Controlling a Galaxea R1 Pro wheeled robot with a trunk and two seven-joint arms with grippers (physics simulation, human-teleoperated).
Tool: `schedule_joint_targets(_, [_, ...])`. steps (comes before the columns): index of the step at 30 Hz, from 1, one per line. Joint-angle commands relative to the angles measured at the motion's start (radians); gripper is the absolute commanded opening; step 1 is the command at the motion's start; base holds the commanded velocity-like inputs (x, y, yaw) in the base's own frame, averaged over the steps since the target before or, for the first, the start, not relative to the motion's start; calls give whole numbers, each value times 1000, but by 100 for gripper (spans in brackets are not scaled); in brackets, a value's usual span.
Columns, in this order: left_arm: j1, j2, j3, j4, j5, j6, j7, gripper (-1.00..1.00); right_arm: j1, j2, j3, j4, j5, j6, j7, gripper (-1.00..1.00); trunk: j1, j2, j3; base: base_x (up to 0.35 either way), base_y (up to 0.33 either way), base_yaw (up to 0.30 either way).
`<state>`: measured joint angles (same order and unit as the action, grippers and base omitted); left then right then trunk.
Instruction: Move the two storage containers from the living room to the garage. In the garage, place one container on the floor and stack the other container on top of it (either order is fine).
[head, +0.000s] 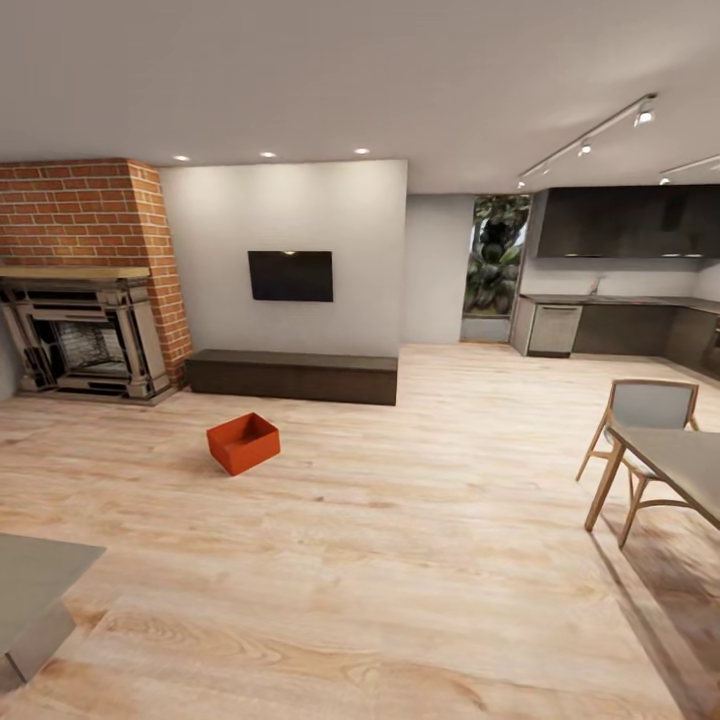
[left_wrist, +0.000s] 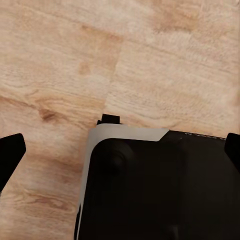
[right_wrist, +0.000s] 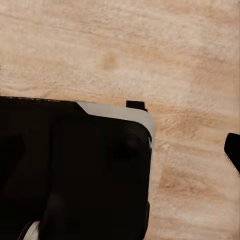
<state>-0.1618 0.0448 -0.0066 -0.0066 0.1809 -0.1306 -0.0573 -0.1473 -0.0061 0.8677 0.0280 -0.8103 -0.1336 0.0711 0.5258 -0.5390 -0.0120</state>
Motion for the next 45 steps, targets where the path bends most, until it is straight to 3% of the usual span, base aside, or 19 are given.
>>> schedule_joint_targets(1, [-1, 0, -1, 2, 9, -3, -6, 100, -1, 1, 9, 3, -10, -4, 7, 100, 1, -1, -1, 324, 0, 0])
schedule_joint_targets(10, [-1, -1, -1, 2, 9, -3, -6, 100, -1, 15, 13, -2, -9, -5, 7, 100, 1, -1, -1, 324, 0, 0])
schedule_joint_targets(45, [-1, 0, -1, 1, 9, -3, -6, 100, -1, 12, 13, -2, -9, -4, 7, 100, 1, -1, -1, 324, 0, 0])
